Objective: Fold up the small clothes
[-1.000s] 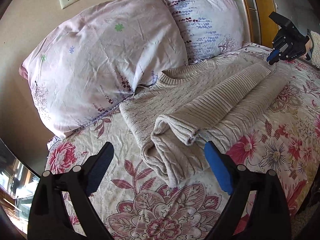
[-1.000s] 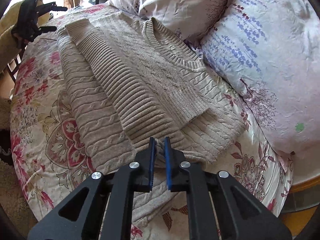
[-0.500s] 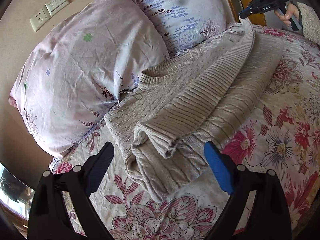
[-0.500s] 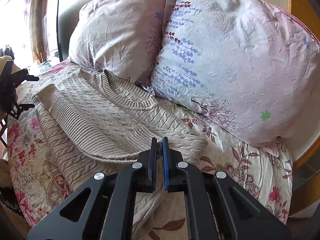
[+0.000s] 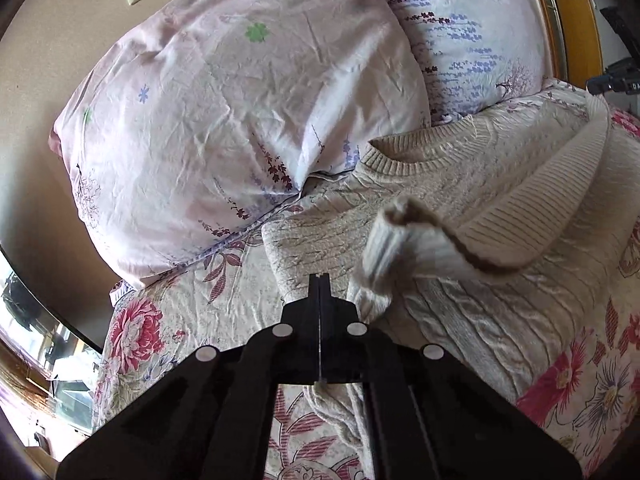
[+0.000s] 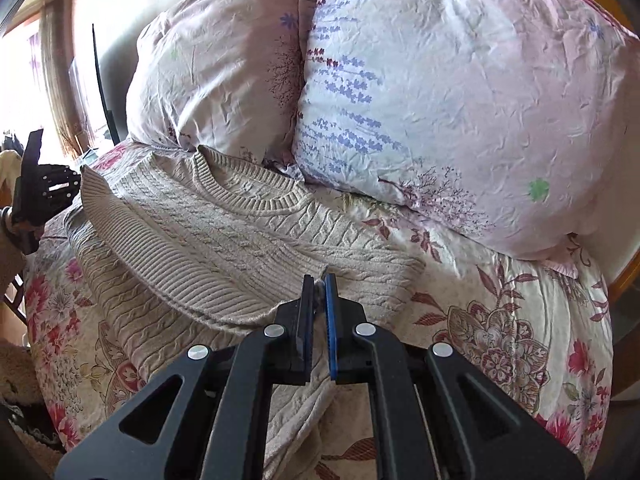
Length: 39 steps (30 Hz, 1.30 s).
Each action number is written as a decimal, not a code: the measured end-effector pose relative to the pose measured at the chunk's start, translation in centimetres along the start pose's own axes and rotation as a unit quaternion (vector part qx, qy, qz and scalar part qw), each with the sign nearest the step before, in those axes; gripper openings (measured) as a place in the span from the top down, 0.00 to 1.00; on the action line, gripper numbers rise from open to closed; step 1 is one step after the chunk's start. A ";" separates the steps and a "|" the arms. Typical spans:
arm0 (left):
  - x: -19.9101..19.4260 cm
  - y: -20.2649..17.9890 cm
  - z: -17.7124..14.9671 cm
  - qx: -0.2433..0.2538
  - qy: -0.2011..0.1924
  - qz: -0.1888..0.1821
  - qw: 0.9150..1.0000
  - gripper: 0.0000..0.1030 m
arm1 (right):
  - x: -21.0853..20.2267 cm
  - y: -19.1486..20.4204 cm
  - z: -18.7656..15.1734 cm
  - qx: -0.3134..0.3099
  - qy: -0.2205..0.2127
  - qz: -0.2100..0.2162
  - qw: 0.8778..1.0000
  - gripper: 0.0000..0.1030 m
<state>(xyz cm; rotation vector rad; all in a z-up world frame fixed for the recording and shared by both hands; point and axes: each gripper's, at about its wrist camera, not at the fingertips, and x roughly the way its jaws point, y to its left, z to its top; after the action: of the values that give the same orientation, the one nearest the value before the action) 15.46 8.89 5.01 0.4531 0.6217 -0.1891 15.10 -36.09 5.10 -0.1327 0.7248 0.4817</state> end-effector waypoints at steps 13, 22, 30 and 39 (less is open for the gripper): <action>-0.1 -1.6 -1.0 0.043 -0.005 -0.009 0.999 0.94 | -1.5 2.5 -4.5 -0.153 0.053 -0.101 0.982 0.59; -0.2 -2.1 -1.0 0.059 -0.010 -0.021 0.998 0.86 | 0.4 3.5 -4.0 -0.178 0.049 -0.091 0.978 0.61; -1.6 -2.0 -2.0 0.113 -0.011 -0.069 0.991 0.53 | 2.4 2.7 -1.6 -0.178 0.068 -0.013 0.982 0.61; -1.4 -4.8 -1.0 0.256 -0.030 -0.067 0.964 0.52 | 2.7 2.8 -1.0 -0.175 0.079 0.025 0.981 0.77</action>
<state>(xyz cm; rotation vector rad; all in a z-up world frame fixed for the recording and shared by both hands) 12.38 5.14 3.43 0.9014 0.5397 -0.4961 14.89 -32.89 2.68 -0.4876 0.7961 0.6488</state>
